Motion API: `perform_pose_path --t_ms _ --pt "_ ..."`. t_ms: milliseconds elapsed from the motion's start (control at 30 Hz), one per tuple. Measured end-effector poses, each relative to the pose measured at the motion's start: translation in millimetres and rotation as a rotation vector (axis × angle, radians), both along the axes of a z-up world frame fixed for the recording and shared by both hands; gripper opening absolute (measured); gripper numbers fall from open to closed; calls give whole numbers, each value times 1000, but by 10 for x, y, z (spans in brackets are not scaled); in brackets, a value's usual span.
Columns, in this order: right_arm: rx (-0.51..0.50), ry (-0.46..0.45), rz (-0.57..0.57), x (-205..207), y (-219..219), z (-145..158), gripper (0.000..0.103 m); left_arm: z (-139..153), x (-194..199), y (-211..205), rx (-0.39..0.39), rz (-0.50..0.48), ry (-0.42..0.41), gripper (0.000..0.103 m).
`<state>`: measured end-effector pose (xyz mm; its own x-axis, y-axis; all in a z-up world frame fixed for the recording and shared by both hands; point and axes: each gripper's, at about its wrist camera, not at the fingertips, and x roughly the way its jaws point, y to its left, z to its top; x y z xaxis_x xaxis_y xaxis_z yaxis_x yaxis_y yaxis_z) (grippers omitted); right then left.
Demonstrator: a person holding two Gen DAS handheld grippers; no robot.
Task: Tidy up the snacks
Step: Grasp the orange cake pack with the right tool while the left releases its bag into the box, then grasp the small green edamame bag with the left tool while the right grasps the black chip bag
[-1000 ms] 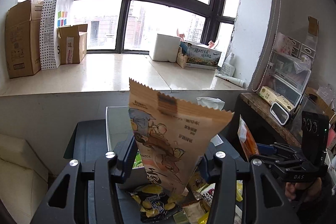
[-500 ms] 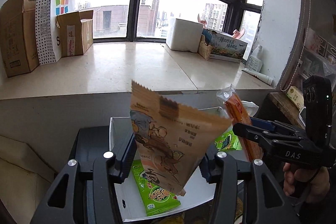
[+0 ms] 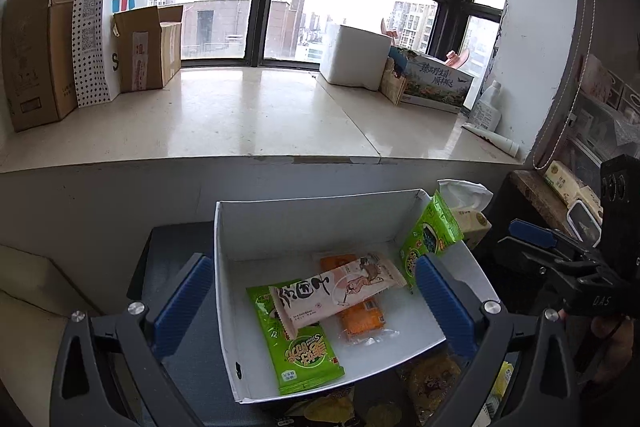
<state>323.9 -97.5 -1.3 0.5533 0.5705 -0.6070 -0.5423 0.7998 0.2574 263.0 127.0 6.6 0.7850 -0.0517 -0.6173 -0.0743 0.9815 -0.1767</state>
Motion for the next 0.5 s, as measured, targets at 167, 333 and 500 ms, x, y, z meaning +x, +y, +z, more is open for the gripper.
perform_pose_path --t_ms 167,333,500 --pt "38 -23 25 -322 -218 156 103 58 -296 -76 31 -18 -8 103" --pt "89 -52 35 -728 -461 246 103 82 -771 -66 23 -18 -15 103" --pt "117 -53 29 -1151 -647 133 103 -39 -1361 -52 17 17 -11 103"
